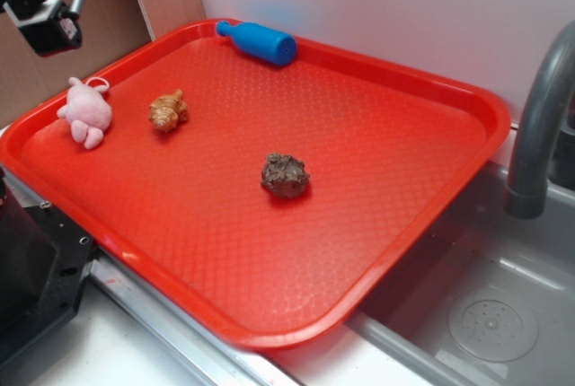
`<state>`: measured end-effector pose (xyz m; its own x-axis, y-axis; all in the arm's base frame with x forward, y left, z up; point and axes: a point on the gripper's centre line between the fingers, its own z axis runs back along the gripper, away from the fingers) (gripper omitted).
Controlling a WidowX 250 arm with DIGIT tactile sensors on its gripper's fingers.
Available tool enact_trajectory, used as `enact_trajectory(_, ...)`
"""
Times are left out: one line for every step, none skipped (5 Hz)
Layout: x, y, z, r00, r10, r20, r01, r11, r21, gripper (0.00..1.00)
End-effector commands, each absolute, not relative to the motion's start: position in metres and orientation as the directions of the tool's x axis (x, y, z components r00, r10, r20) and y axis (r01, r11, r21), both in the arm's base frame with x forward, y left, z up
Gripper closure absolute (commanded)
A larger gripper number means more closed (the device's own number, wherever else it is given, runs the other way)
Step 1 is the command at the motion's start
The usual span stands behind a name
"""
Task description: Grab the pink bunny.
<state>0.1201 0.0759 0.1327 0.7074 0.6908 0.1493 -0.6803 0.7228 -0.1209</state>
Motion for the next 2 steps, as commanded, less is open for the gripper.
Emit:
enact_trajectory(0.133, 0.108, 0.117, 0.604, 0.786, 0.134, -0.782, 0.617, -0.089, 0.0)
enact_trajectory(0.151, 0.141, 0.085, 0.469, 0.871, 0.148, -0.872, 0.483, -0.081, 0.0)
